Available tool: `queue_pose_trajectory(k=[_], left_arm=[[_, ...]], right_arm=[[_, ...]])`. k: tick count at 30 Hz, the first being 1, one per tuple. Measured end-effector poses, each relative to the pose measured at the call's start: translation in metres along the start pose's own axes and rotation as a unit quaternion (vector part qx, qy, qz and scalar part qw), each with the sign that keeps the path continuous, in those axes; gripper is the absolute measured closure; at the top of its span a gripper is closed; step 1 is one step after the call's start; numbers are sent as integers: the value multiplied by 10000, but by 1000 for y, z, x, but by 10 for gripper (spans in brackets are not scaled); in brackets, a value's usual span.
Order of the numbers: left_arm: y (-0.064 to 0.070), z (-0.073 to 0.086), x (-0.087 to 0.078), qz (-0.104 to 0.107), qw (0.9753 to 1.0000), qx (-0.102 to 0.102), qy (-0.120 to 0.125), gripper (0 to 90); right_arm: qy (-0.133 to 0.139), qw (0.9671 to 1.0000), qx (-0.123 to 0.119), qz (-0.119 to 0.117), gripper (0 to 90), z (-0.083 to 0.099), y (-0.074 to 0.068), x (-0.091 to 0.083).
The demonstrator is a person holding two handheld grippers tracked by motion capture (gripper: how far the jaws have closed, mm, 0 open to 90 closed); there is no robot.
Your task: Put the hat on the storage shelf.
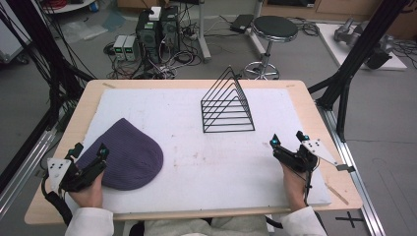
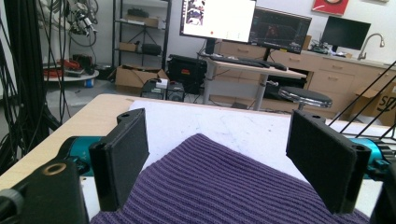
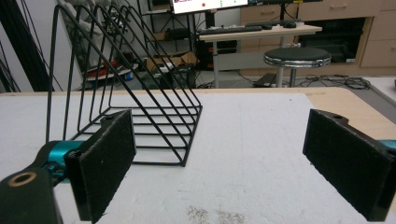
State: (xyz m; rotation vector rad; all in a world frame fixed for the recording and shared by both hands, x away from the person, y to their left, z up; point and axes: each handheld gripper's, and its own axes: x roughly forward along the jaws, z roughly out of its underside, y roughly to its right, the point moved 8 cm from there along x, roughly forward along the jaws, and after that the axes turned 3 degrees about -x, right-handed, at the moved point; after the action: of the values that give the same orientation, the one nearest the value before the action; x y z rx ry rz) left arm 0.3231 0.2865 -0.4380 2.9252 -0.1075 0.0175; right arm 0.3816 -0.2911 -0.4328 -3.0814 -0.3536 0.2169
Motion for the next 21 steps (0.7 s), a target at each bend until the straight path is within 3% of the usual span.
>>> queue_pose_trajectory(k=[21], left_arm=[[-1,2,1,35,10000,-14,-68,206]], right_arm=[[-37,10000,23,-24,86,1,0,0]])
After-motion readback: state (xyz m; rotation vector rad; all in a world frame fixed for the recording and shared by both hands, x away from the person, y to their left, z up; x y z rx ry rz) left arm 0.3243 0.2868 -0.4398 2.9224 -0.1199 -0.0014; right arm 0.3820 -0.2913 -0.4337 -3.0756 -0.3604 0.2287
